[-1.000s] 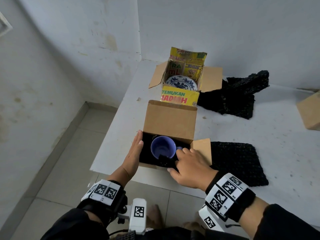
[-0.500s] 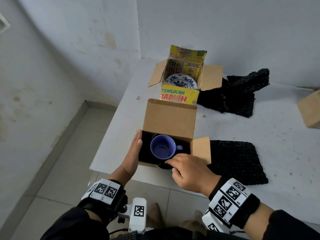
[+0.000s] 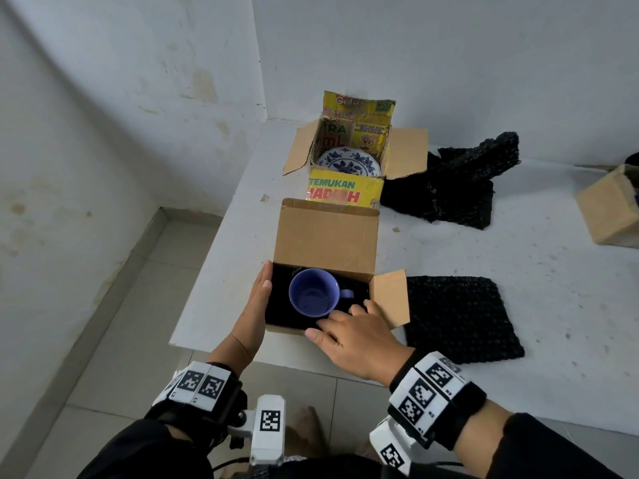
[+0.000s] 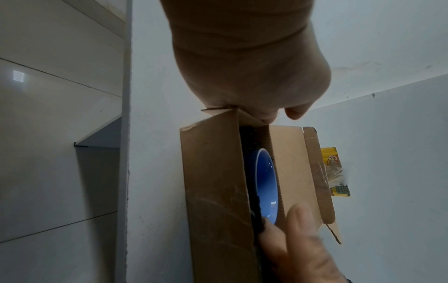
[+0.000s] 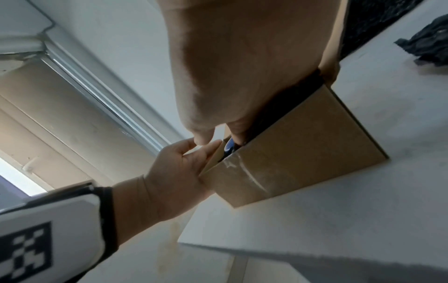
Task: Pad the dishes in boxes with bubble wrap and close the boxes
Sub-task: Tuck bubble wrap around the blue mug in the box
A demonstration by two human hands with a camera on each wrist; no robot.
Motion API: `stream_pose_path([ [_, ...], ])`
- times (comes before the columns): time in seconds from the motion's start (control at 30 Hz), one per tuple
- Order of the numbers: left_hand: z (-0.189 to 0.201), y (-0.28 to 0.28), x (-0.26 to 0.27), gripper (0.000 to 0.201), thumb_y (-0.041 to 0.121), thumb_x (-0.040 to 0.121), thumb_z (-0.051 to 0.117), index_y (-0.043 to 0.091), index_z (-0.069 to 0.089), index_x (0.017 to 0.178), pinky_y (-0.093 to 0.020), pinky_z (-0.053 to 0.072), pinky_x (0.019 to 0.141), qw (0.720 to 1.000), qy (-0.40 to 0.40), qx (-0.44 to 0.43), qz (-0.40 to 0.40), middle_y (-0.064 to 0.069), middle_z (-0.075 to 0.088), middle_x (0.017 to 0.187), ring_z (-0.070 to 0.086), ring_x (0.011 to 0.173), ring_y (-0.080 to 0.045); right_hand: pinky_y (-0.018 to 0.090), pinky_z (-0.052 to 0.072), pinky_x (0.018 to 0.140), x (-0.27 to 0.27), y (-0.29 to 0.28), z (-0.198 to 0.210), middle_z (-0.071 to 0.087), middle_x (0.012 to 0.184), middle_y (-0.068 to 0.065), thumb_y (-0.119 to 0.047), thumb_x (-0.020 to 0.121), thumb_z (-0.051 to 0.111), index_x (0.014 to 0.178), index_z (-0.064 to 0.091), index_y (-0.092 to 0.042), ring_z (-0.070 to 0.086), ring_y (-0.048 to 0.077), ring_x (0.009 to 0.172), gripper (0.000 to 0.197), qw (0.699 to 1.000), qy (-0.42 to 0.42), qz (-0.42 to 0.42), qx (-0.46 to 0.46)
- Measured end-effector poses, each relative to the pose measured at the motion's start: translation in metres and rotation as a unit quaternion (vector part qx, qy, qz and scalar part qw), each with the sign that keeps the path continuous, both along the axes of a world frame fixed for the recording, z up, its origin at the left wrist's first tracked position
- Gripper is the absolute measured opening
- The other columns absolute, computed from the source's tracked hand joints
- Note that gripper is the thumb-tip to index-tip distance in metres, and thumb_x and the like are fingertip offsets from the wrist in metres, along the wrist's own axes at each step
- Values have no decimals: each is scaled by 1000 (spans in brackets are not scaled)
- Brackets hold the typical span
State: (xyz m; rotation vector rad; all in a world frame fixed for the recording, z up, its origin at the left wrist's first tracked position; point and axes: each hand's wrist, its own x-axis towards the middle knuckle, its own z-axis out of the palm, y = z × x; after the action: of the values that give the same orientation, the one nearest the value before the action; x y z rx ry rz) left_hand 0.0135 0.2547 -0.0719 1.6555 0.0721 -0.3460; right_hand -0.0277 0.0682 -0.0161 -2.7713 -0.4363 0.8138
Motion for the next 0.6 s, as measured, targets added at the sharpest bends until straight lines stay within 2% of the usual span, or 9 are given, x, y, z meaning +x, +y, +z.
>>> stream_pose_path([
  [0.07, 2, -1, -1, 68, 57, 89, 23, 28, 21, 150, -38, 16, 120, 1000, 6, 6, 4, 11, 24, 156, 22, 142, -3, 51, 10, 113, 1, -9, 3, 56, 128, -6, -54, 96, 26, 126, 53, -30, 47, 25, 118, 47, 999, -39, 16, 14],
  [0.1, 3, -1, -1, 68, 57, 89, 23, 28, 20, 150, -37, 16, 120, 1000, 5, 8, 4, 10, 24, 156, 21, 142, -4, 50, 17, 111, 1, -15, 6, 60, 121, -7, -53, 95, 30, 121, 56, -29, 52, 23, 111, 45, 997, -72, 30, 11],
  [0.13, 3, -1, -1, 68, 55, 89, 23, 27, 20, 150, -36, 16, 120, 1000, 2, 10, 4, 9, 23, 156, 21, 142, -4, 47, 28, 105, 0, -19, 7, 64, 110, -6, -50, 91, 32, 113, 62, -26, 57, 22, 101, 44, 992, -118, 43, 13],
  [0.17, 1, 0, -1, 67, 55, 90, 23, 27, 20, 151, -36, 16, 120, 1000, -1, 10, 3, 9, 23, 156, 20, 143, -4, 41, 39, 92, -2, -24, 8, 67, 96, -5, -47, 88, 33, 100, 67, -23, 60, 22, 89, 44, 987, -151, 48, 23],
  [0.23, -1, 1, -1, 68, 59, 90, 23, 28, 20, 150, -37, 16, 120, 1000, 2, 11, 2, 10, 23, 156, 20, 143, -4, 31, 41, 70, -10, -29, 11, 64, 79, -2, -45, 85, 29, 84, 69, -18, 58, 20, 77, 49, 984, -168, 47, 42],
  [0.27, -2, 1, 0, 68, 61, 90, 23, 29, 21, 150, -38, 16, 120, 1000, 7, 13, 1, 11, 24, 156, 21, 142, -4, 30, 39, 69, -15, -30, 12, 63, 82, -1, -47, 86, 23, 87, 67, -16, 57, 20, 81, 54, 986, -152, 53, 38],
  [0.4, 2, 0, -1, 69, 56, 89, 22, 27, 17, 151, -32, 15, 120, 1000, 2, 12, 1, 10, 20, 157, 18, 143, -3, 36, 38, 94, -22, -34, 6, 62, 110, 2, -59, 86, 1, 119, 56, -13, 52, 21, 105, 79, 993, -95, 73, -12],
  [0.5, -1, 1, -1, 71, 60, 89, 23, 26, 18, 151, -38, 16, 120, 1000, -8, 13, -5, 9, 21, 157, 19, 143, -5, 36, 29, 107, -14, -29, -1, 64, 110, 3, -64, 82, -4, 113, 58, -12, 52, 21, 110, 87, 993, -84, 76, -17],
  [0.6, -4, 2, 2, 68, 59, 91, 23, 28, 20, 150, -42, 18, 120, 1000, -8, 20, -6, 8, 23, 156, 21, 143, -7, 38, 13, 116, 1, -23, -4, 66, 99, 2, -61, 88, -1, 95, 64, -13, 53, 18, 107, 82, 995, -62, 70, -25],
])
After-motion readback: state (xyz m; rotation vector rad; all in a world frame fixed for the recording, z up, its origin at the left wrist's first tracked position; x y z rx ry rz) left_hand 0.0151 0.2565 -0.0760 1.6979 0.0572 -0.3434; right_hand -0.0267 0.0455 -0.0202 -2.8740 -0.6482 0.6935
